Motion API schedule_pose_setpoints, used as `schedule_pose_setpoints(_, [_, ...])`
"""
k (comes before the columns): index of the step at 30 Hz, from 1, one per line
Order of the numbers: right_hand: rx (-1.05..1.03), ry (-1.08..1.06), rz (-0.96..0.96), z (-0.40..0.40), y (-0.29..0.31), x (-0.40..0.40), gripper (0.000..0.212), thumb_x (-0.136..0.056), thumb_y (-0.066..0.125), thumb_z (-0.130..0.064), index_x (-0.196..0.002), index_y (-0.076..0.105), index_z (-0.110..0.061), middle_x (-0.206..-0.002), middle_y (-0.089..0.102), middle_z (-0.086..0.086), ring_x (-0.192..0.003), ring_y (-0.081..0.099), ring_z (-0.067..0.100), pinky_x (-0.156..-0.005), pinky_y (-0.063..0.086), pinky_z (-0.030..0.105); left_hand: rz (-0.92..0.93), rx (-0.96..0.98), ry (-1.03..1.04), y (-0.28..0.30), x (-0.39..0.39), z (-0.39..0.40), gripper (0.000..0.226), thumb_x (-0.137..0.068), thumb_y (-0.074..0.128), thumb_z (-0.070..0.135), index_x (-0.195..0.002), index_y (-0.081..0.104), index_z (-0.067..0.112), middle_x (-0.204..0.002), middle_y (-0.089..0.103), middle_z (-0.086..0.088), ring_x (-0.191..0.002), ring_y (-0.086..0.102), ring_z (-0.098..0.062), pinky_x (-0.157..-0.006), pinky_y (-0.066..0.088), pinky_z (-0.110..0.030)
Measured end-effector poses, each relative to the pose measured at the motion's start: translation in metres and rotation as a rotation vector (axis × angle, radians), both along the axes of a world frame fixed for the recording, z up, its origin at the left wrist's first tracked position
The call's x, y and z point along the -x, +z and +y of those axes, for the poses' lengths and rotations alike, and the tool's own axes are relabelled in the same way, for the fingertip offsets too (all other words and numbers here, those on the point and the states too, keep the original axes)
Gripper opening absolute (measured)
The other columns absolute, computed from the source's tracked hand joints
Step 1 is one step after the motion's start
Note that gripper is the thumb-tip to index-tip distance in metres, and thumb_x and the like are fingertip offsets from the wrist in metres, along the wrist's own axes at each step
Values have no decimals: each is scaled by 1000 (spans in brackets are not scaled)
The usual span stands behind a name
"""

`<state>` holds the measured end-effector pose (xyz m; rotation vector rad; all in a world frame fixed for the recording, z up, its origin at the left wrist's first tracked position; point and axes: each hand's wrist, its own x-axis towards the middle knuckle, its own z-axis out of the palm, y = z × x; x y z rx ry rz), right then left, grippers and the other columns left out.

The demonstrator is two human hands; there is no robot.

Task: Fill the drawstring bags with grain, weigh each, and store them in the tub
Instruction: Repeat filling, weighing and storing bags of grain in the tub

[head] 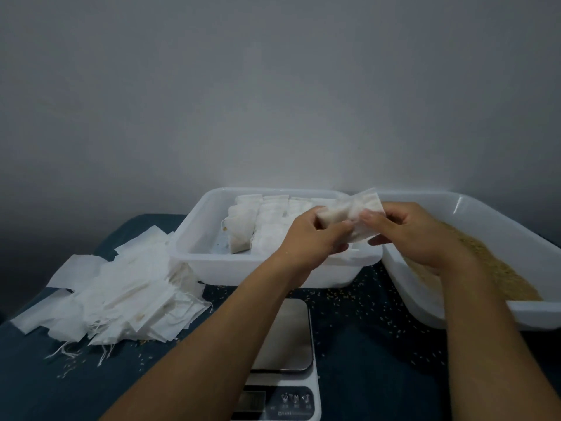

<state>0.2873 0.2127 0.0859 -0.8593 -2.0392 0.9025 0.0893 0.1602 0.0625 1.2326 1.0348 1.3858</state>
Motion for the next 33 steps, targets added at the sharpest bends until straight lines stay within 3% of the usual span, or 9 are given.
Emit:
schedule_pose_setpoints(5, [63, -152, 99, 11, -10, -17, 39, -91, 62, -62, -97, 83, -29, -98, 81, -3, -94, 78, 14, -75, 61, 30, 179, -13, 8, 15, -23, 29, 23, -89, 81, 14, -110, 72, 10, -102, 76, -9, -88, 73, -17, -77, 60, -27])
schedule_pose_setpoints(10, [2, -362, 22, 21, -15, -34, 32, -101, 60, -53, -96, 79, -28, -88, 80, -9, -81, 77, 12, -83, 64, 47, 271, -36, 8, 18, -40, 44, 15, -90, 79, 14, -102, 72, 18, -102, 76, -8, -90, 73, -20, -81, 64, -36])
schedule_pose_setpoints(13, [-26, -414, -26, 22, -14, -42, 35, -100, 58, -58, -94, 77, -29, -86, 78, -13, -76, 76, 9, -84, 63, 51, 302, -51, 21, 21, -46, 48, 15, -89, 78, 12, -98, 72, 22, -106, 76, -11, -96, 75, -27, -85, 64, -44])
schedule_pose_setpoints(16, [-17, -444, 25, 23, -14, -47, 45, -99, 57, -63, -88, 74, -23, -86, 77, -5, -76, 75, 15, -84, 63, 56, 308, -47, 38, 22, -49, 50, 17, -90, 77, 11, -94, 69, 26, -104, 75, -10, -90, 72, -22, -85, 64, -44])
schedule_pose_setpoints(20, [72, -377, 100, 21, -15, -47, 48, -91, 53, -78, -100, 79, -38, -98, 78, -15, -87, 75, 8, -88, 63, 49, 318, -39, 46, 22, -49, 51, 15, -88, 78, 10, -95, 70, 21, -105, 75, -13, -96, 74, -30, -86, 63, -46])
schedule_pose_setpoints(26, [56, -497, 37, 22, -17, -47, 59, -89, 45, -82, -89, 80, -34, -89, 79, -1, -88, 75, 20, -91, 61, 55, 327, -18, 60, 18, -48, 53, 18, -87, 80, 13, -102, 73, 19, -105, 77, -12, -100, 74, -31, -88, 62, -51])
schedule_pose_setpoints(30, [59, -494, 57, 23, -17, -47, 57, -84, 41, -89, -89, 79, -47, -91, 79, -13, -93, 75, 15, -92, 60, 52, 314, -14, 67, 14, -47, 54, 18, -86, 81, 13, -101, 73, 21, -103, 77, -10, -94, 75, -25, -86, 63, -48])
schedule_pose_setpoints(33, [119, -461, 30, 22, -18, -46, 70, -84, 39, -92, -97, 81, -37, -95, 80, -9, -92, 76, 17, -92, 59, 53, 312, -13, 64, 14, -48, 54, 18, -87, 80, 13, -99, 72, 22, -102, 77, -9, -96, 75, -27, -85, 64, -46])
